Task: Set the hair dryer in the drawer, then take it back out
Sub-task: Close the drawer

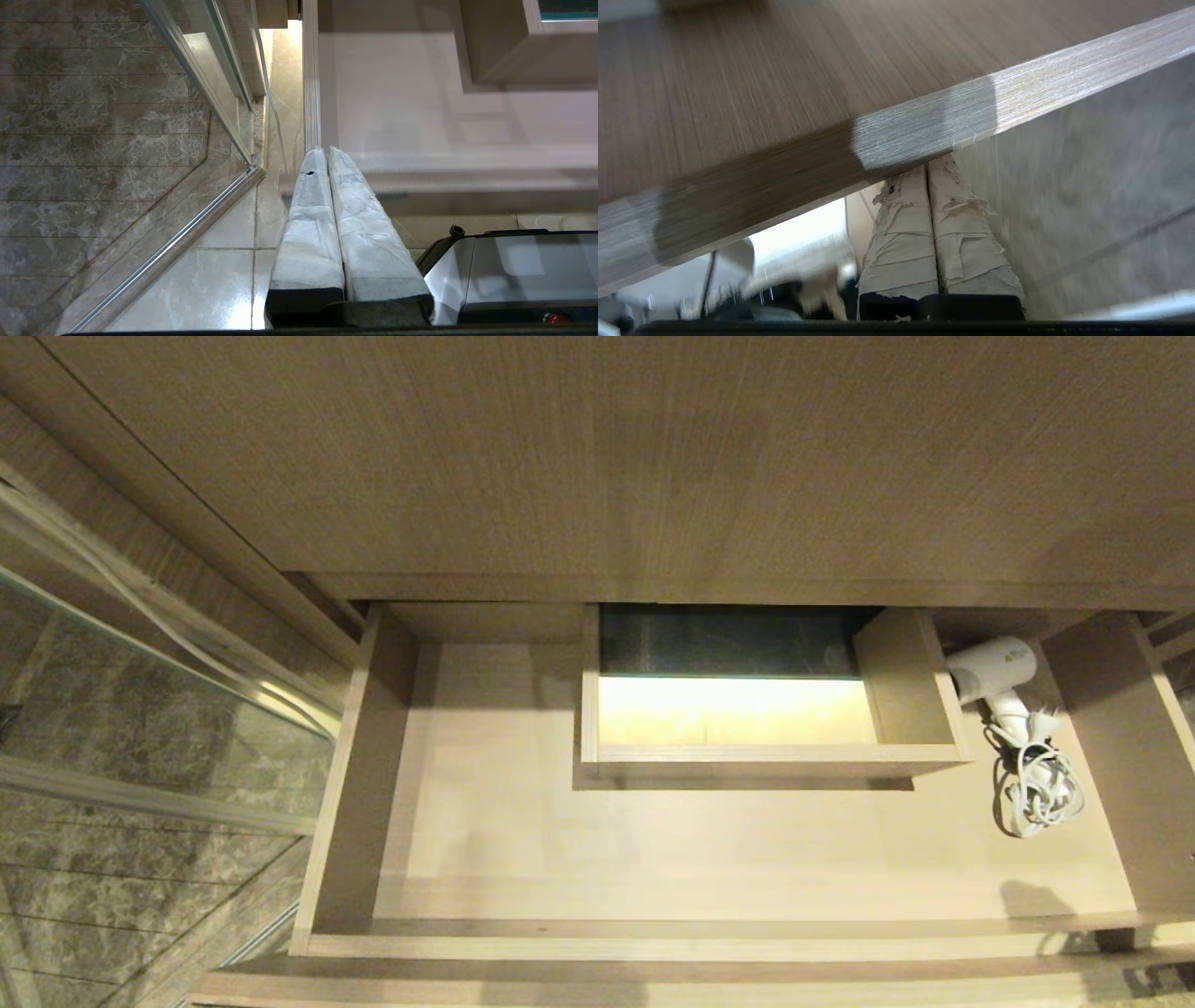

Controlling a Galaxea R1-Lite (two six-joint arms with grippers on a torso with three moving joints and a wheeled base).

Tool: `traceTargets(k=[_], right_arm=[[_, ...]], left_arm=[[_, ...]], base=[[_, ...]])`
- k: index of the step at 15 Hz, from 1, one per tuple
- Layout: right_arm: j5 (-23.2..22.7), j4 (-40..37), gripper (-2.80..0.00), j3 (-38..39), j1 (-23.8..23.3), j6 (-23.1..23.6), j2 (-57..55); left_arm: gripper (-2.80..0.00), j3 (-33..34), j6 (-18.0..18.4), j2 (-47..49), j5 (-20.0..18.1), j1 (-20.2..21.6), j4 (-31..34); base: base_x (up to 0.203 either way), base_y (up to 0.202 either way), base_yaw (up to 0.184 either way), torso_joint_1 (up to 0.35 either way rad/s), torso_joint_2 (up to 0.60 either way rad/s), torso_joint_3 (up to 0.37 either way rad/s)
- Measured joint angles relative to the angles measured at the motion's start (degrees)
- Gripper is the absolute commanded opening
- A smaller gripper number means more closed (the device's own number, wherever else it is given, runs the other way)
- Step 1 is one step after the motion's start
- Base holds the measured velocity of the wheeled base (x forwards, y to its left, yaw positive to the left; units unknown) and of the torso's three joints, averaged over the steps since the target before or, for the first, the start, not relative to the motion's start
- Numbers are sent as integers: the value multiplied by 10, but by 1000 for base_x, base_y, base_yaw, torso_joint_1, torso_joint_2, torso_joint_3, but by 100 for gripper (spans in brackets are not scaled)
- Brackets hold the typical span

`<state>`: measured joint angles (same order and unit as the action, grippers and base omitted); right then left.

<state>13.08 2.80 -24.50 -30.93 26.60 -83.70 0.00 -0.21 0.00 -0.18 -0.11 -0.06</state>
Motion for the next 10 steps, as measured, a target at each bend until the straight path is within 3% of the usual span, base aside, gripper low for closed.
traceTargets(k=[4, 7, 10], right_arm=[[-115, 112, -280, -29, 2, 0, 21], [-223, 258, -280, -79, 22, 0, 22], [-242, 345, -280, -127, 46, 2, 3]], left_arm=[[-280, 0, 0, 0, 0, 0, 0], [-280, 0, 0, 0, 0, 0, 0], [-280, 0, 0, 0, 0, 1, 0]], base=[[0, 0, 0, 0, 0, 0], [0, 0, 0, 0, 0, 0], [0, 0, 0, 0, 0, 0]])
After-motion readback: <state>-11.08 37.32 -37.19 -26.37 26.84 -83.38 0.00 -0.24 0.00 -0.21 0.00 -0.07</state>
